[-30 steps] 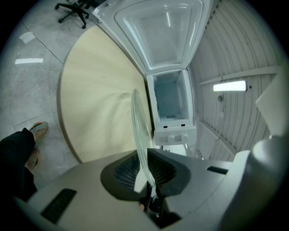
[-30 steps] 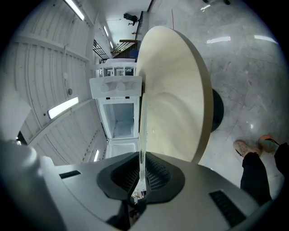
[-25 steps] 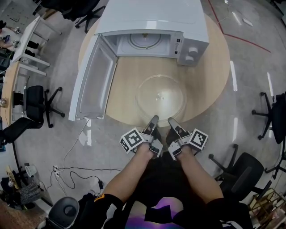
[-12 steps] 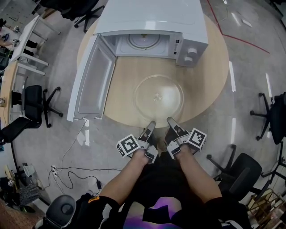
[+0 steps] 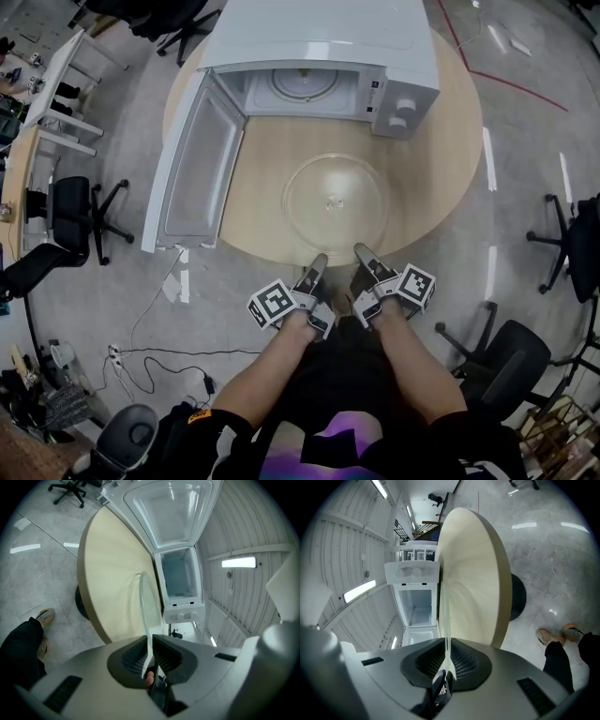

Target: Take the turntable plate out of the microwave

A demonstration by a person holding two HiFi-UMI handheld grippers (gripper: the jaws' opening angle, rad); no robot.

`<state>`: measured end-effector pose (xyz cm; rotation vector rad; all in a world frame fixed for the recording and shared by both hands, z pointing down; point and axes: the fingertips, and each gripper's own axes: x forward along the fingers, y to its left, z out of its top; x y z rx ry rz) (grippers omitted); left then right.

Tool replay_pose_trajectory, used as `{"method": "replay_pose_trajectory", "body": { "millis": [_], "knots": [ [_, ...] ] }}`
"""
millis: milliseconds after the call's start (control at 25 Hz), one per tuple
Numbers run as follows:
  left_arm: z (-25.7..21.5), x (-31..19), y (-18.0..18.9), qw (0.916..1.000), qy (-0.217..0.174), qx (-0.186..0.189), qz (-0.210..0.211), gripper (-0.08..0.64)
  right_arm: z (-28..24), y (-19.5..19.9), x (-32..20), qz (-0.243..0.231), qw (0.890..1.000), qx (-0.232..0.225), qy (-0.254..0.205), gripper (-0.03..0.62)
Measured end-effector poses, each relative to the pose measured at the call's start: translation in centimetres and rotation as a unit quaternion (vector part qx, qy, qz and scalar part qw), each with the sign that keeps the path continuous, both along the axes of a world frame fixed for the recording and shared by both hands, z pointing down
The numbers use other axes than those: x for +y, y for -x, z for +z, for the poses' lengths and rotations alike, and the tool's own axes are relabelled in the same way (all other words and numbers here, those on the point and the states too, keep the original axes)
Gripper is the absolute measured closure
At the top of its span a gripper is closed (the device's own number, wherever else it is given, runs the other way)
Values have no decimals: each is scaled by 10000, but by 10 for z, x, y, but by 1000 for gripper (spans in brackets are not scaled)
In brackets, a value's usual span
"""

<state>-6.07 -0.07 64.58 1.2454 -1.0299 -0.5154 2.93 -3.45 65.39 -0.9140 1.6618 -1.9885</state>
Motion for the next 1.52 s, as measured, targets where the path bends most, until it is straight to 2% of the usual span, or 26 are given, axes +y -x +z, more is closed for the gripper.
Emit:
{"method": "replay_pose_trajectory", "body": {
  "millis": [200, 400, 800, 920, 1080, 1200, 1320, 1520],
  "knots": [
    [5, 0, -1, 9998, 141, -21, -101, 491, 8, -1, -1, -67, 9997, 81, 240, 543],
    [8, 1, 1, 9996, 221, -82, -166, 491, 9, 1, 3, -266, 9971, 419, 570, 541],
    [18, 0, 6, 9989, 369, -206, -225, 492, 17, 2, 18, -452, 9936, 724, 739, 542],
    [20, -1, 3, 9991, 343, -252, -40, 492, 19, 0, 16, -395, 9936, 747, 747, 542],
    [24, 9, -7, 9963, 426, -514, 549, 491, 20, -6, 14, -299, 9937, 768, 766, 542],
    [20, 22, -6, 9934, 368, -771, 771, 491, 15, -9, 13, -358, 9935, 878, 632, 543],
    [9, 29, -7, 9895, 149, -1092, 937, 492, 2, -11, 14, -538, 9914, 1159, 284, 543],
    [-28, 25, -13, 9721, -483, -1865, 1339, 491, -27, -14, 14, -893, 9794, 1747, -482, 543]
  ]
}}
